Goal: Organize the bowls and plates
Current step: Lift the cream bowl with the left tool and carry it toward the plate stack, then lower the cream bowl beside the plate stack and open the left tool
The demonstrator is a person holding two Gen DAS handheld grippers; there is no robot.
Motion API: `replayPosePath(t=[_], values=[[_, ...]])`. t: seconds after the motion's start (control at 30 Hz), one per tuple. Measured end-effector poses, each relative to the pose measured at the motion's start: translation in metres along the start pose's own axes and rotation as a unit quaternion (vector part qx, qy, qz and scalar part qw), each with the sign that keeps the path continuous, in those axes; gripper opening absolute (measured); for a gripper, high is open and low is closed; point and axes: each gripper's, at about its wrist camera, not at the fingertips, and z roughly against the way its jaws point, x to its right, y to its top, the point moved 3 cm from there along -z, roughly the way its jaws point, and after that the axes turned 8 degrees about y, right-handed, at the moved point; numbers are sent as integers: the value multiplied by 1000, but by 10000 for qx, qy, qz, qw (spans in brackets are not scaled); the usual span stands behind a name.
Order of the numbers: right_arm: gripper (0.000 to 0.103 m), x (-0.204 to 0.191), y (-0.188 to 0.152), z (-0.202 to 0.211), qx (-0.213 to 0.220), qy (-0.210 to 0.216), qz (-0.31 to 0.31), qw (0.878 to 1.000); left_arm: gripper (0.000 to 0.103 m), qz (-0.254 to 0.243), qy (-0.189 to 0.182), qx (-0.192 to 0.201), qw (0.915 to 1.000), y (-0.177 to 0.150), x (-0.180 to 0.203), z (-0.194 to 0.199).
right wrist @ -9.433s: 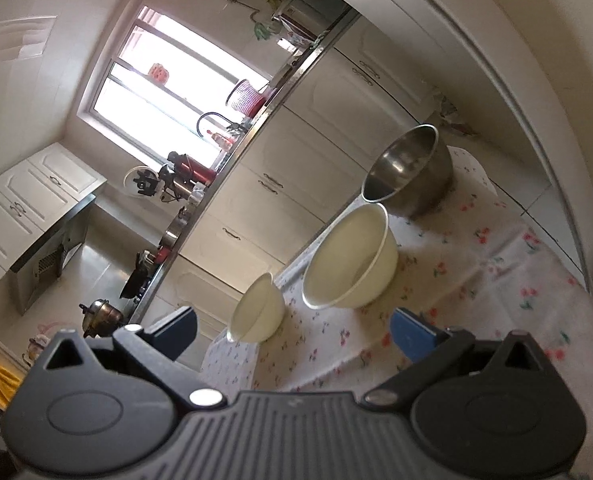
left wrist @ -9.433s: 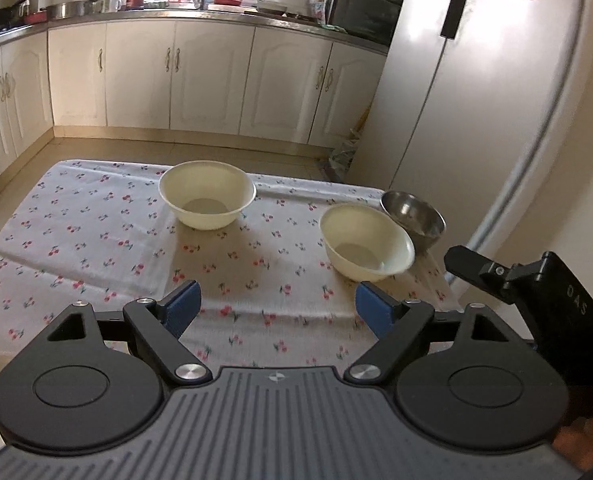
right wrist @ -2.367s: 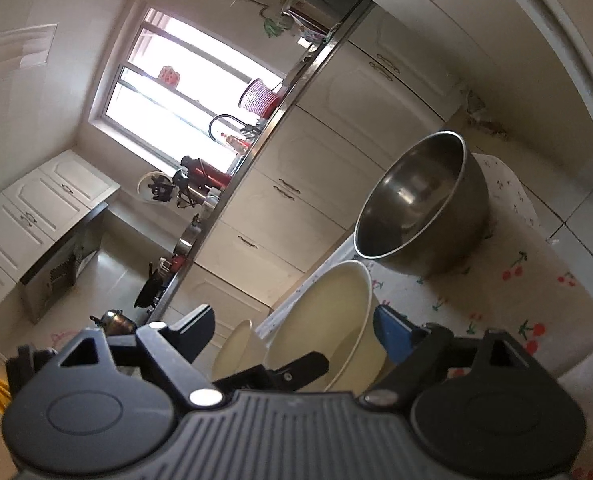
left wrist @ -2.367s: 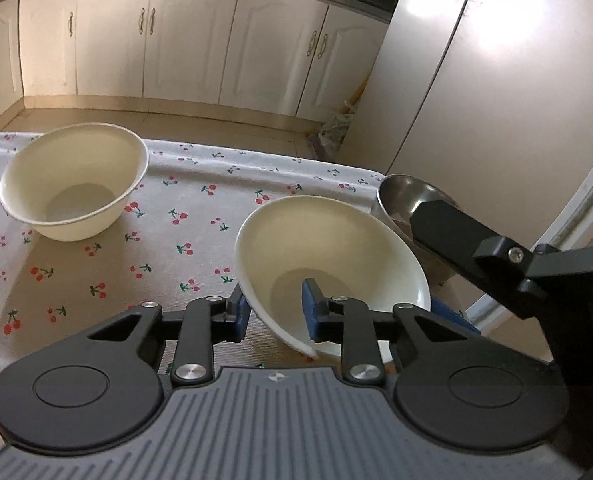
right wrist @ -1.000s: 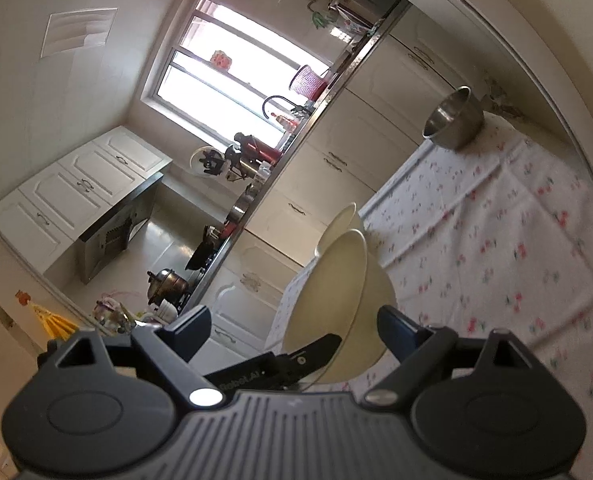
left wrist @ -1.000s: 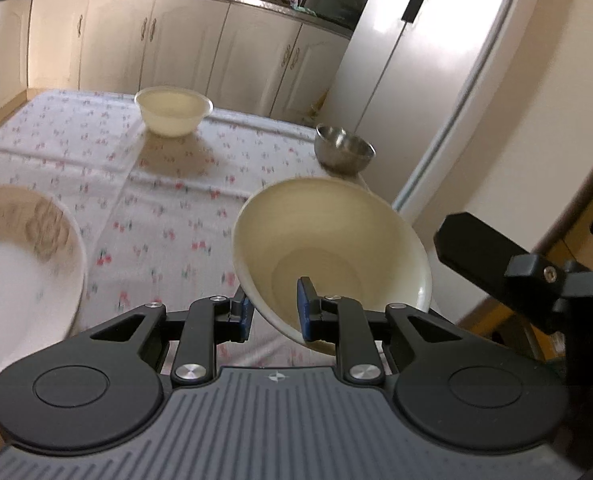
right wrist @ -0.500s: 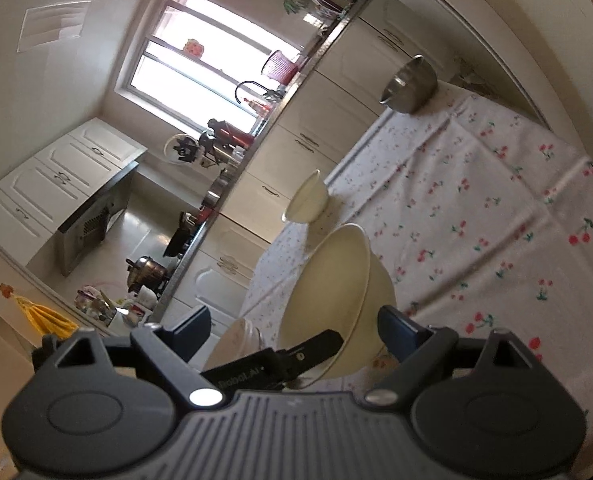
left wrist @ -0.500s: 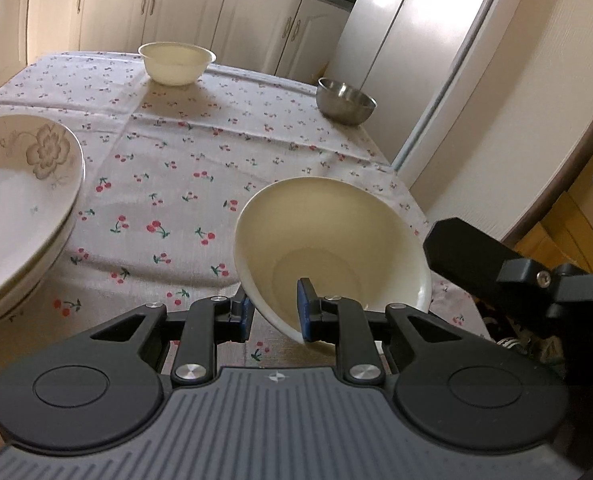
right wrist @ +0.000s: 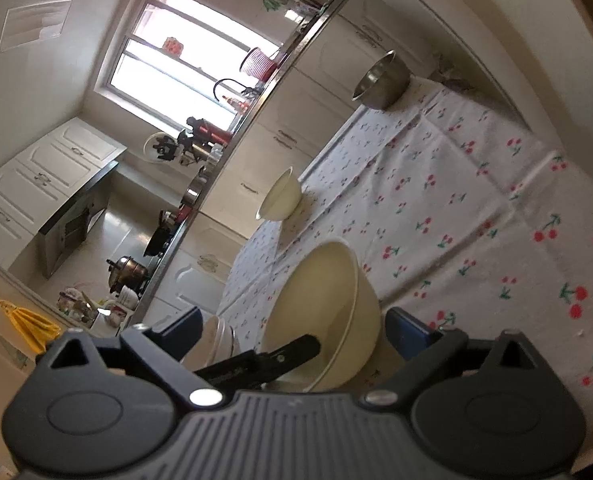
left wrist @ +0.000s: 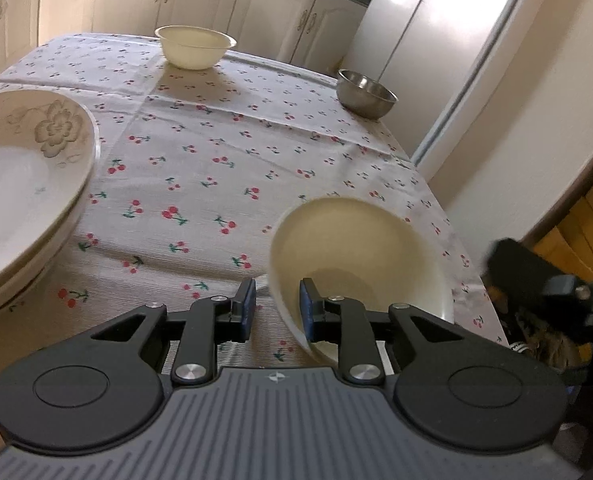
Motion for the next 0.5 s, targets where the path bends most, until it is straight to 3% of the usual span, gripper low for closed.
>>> replayPosePath(t=[0.5], values=[[102,-1,8,32,308,-54,-67,9995,47,19,195,398,9990,4,-15,45]])
